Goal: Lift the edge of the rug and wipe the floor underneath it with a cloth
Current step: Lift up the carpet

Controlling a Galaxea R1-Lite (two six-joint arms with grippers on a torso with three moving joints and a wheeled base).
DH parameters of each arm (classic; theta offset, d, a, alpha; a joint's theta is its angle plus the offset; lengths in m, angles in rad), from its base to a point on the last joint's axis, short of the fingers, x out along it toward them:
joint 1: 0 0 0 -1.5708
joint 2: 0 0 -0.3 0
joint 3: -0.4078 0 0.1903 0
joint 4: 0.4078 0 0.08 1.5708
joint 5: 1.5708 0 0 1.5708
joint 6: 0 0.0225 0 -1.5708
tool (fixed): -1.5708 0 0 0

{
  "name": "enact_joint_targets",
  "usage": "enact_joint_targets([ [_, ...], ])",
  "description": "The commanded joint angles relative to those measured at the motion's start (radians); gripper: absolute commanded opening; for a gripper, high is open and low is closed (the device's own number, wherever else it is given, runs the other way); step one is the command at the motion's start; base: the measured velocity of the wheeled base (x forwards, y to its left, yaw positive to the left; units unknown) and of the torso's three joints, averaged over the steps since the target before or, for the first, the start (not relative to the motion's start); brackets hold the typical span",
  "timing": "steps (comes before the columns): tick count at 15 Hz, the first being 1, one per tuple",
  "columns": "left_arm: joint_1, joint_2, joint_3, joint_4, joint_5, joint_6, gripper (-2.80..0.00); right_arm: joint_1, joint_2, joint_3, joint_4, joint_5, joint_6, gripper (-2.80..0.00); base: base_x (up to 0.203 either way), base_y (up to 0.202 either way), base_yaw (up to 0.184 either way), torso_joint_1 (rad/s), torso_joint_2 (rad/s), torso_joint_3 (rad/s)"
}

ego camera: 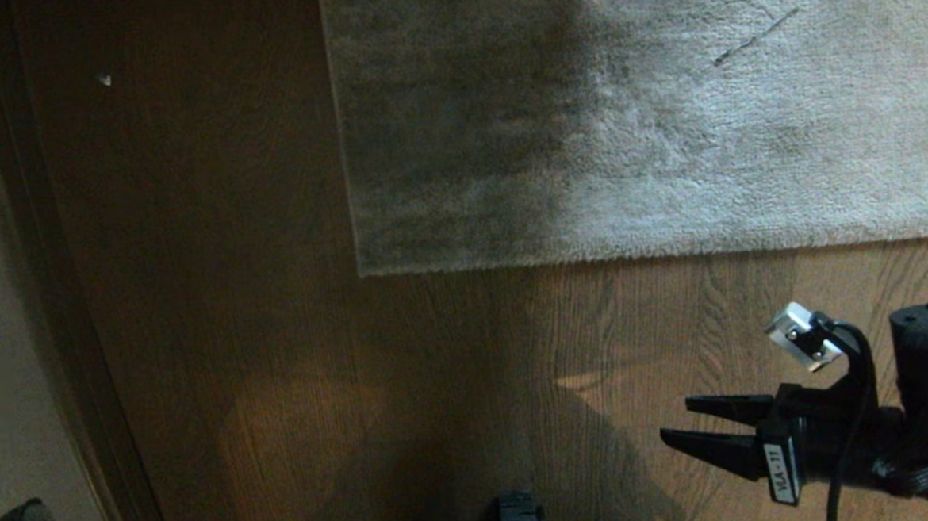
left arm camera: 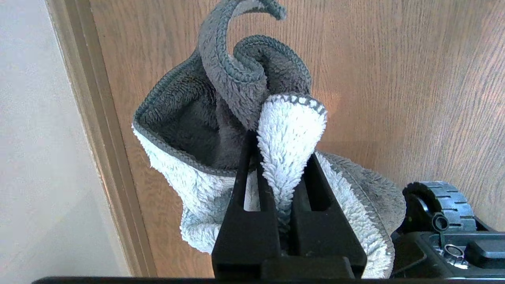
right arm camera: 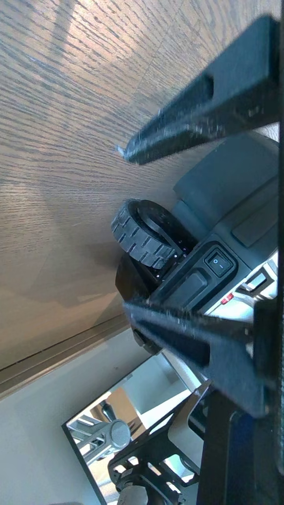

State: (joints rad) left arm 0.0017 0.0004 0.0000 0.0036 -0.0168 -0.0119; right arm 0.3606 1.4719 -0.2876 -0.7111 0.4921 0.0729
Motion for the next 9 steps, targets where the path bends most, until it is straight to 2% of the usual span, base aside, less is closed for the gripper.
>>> enact_joint_targets([
  [1,0.0,0.0,0.0,0.001,0.0,0.0,-2.8,0.0,0.002,0.004,-0.006,0.003,0.001,0.0,0.0,0.0,0.0,0.0,0.0,0.0],
  [3,0.0,0.0,0.0,0.001,0.0,0.0,-2.8,0.0,0.014,0.013,-0.04,0.002,0.002,0.0,0.0,0.0,0.0,0.0,0.0,0.0],
  [6,0.0,0.0,0.0,-0.001,0.0,0.0,-2.8,-0.001,0.071,0.042,-0.179,-0.011,0.021,0.0,0.0,0.0,0.0,0.0,0.0,0.0],
  [9,0.0,0.0,0.0,-0.001,0.0,0.0,-2.8,0.001,0.188,0.058,-0.346,-0.115,0.086,0.0,0.0,0.0,0.0,0.0,0.0,0.0],
])
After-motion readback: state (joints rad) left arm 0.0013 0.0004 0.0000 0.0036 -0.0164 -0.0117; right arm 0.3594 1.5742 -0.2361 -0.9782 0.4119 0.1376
